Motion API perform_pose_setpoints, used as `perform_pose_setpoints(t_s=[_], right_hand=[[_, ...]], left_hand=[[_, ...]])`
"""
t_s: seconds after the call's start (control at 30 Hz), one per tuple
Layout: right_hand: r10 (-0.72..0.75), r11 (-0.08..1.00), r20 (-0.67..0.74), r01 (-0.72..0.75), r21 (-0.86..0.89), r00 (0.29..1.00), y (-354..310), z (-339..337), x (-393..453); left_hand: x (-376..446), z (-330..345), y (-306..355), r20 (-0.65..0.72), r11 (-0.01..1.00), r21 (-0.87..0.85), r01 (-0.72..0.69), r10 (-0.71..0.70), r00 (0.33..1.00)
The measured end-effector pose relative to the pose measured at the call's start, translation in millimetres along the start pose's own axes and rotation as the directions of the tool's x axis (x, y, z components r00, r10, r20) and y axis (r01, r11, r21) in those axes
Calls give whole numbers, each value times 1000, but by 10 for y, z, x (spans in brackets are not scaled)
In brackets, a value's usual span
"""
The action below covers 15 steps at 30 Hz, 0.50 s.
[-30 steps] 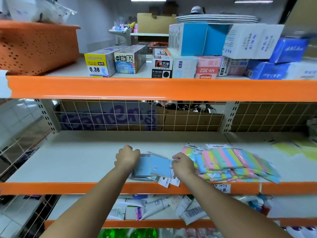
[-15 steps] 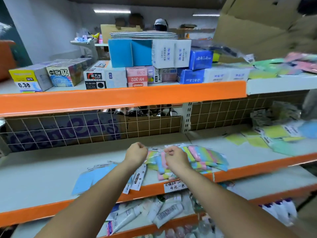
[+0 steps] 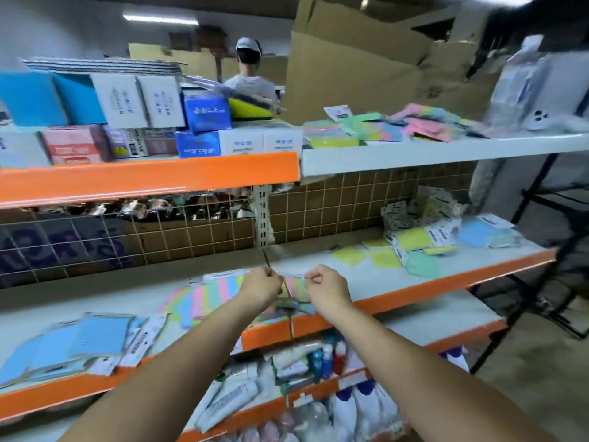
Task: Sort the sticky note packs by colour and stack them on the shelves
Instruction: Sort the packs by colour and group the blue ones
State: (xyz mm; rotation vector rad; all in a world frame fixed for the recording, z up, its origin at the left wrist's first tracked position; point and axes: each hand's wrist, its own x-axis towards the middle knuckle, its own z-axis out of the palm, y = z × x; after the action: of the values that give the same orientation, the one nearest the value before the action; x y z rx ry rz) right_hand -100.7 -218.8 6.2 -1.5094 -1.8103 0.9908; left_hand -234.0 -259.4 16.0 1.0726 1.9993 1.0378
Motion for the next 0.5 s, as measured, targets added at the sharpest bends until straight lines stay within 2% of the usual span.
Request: perform_pose_setpoints(t_s=[0.23, 0.5], right_hand=[[11, 995, -70, -17, -100, 997, 679, -972, 229], [101, 995, -136, -103, -8, 985, 1380, -1824, 348]], left_hand=[[-12, 1089, 505, 137, 999, -5, -38, 38, 990], [-50, 2058, 1011, 274, 995, 22, -96, 86, 958]])
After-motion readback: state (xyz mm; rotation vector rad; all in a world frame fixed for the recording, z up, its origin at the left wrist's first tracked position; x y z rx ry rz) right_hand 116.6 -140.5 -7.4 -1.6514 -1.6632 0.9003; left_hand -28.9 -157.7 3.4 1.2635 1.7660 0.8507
